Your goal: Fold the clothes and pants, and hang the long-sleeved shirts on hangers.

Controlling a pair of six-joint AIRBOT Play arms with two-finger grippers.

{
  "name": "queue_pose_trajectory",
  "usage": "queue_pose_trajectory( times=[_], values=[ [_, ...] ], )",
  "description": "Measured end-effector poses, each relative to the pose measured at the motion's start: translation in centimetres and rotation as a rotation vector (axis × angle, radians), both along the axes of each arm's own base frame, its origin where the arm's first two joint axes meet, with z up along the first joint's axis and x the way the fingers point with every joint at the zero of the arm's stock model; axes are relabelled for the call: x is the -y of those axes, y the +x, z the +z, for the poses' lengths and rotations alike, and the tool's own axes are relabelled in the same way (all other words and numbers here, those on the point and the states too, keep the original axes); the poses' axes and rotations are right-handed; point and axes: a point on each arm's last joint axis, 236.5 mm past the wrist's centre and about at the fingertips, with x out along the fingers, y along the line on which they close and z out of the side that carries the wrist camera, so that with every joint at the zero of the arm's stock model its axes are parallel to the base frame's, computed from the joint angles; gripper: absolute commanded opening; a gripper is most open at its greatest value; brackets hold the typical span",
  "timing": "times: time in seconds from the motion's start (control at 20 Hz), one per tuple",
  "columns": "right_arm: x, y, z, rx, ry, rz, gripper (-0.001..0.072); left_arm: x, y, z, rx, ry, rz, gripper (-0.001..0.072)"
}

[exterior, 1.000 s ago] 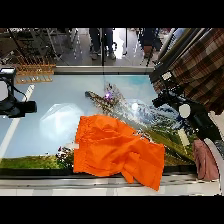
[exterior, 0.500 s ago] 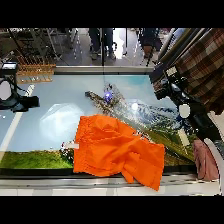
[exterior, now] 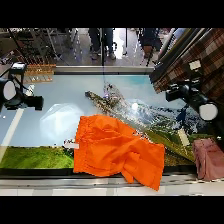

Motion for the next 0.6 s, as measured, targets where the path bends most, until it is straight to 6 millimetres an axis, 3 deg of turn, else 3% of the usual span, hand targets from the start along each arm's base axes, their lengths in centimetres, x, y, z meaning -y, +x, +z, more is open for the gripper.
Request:
queue_pose_trajectory(
  times=[0.05, 0.1, 0.2, 0.25, 0.35, 0.6],
  values=[
    [1.6, -1.8, -1.0, -0.082, 0.02, -0.034, 0.0537, 0.7, -0.6, -0.3, -0.013, -0.031, -0.042, 0.069],
    [3.3, -3.8, -2.3, -0.166, 0.046, -0.079, 0.0567, 1.7, -1.4, -1.0, -0.034, -0.075, -0.081, 0.0692],
    [6.4, -8.8, -6.5, -0.379, 0.136, -0.179, 0.0566, 4.0, -4.2, -3.4, -0.108, -0.19, -0.159, 0.07],
    [6.9, -11.6, -8.9, -0.494, 0.21, -0.218, 0.0566, 5.4, -5.8, -5.0, -0.153, -0.253, -0.192, 0.07],
    [5.7, -16.3, -13.1, -0.664, 0.38, -0.247, 0.0566, 8.2, -9.7, -8.5, -0.256, -0.386, -0.241, 0.0699],
    [-0.7, -26.4, -22.8, -1.083, 0.691, -0.255, 0.0565, 13.5, -19.4, -15.9, -0.515, -0.645, -0.255, 0.069]
  ],
)
